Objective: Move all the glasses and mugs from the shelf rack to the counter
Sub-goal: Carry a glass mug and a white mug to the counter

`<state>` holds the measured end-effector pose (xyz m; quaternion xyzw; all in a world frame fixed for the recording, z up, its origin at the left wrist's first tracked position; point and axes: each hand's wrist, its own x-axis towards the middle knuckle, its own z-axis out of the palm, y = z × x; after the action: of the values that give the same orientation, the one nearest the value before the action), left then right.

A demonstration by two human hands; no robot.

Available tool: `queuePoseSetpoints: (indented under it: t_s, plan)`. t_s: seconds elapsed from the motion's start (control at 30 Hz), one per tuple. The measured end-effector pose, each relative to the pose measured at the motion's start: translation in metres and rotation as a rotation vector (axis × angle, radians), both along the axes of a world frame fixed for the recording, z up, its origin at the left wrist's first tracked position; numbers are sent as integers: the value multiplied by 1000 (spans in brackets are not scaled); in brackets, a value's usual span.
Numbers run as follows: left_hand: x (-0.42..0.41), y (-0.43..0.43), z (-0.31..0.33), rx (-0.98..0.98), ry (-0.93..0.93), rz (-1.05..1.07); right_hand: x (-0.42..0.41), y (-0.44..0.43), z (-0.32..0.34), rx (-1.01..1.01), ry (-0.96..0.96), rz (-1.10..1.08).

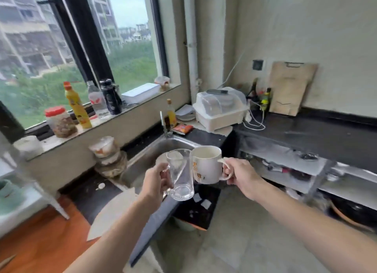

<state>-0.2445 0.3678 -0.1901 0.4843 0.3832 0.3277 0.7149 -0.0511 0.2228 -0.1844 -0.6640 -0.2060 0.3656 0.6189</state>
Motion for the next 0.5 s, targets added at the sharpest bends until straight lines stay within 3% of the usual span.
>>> queuePoseSetpoints:
  t_s: [0.23,0.5]
  plan:
    - [176,-88,-29,-179,-70,-454,136,-124,-23,-64,62,-231]
    - [368,-144,-60,-277,48,-801,278,-211,-54,-99,132,-532]
